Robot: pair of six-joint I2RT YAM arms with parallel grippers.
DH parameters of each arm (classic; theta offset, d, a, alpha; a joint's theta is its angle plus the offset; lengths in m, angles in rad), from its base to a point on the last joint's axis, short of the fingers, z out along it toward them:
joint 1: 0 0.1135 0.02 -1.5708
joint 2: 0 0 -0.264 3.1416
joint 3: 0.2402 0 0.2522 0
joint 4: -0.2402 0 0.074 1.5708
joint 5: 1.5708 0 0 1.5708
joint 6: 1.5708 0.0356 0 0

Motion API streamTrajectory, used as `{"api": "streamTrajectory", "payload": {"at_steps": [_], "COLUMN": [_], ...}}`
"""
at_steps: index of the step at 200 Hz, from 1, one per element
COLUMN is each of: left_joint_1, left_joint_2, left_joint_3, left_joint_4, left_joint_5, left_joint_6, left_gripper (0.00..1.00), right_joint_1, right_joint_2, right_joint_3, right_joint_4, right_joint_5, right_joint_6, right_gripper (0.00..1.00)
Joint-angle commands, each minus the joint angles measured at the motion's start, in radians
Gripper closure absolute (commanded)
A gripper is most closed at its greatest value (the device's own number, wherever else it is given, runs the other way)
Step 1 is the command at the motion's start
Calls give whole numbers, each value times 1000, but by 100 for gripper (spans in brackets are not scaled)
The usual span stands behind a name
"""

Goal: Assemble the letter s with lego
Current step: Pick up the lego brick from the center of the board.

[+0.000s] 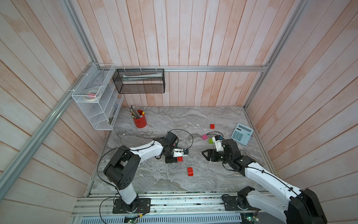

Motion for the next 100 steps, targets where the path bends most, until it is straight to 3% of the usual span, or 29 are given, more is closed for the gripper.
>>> {"api": "streamTrajectory", "payload": {"at_steps": [1, 49, 100], "left_joint_1": [5, 9, 24], "left_joint_2": [1, 6, -34], "left_joint_3": [-21, -10, 53], "left_joint_4": [17, -4, -96], "left_joint_5": [-8, -4, -9], "left_joint_6": [10, 7, -2], "left_gripper": [59, 72, 74], "right_joint_1": [-5, -5, -6], "right_joint_2": [-4, -5, 21], "right_joint_3": [8, 10, 5], "right_joint_4": [4, 8, 104], "right_joint_5": [-16, -18, -88], "right_joint_6": [-2, -1, 59], "right_gripper": [23, 23, 23]}}
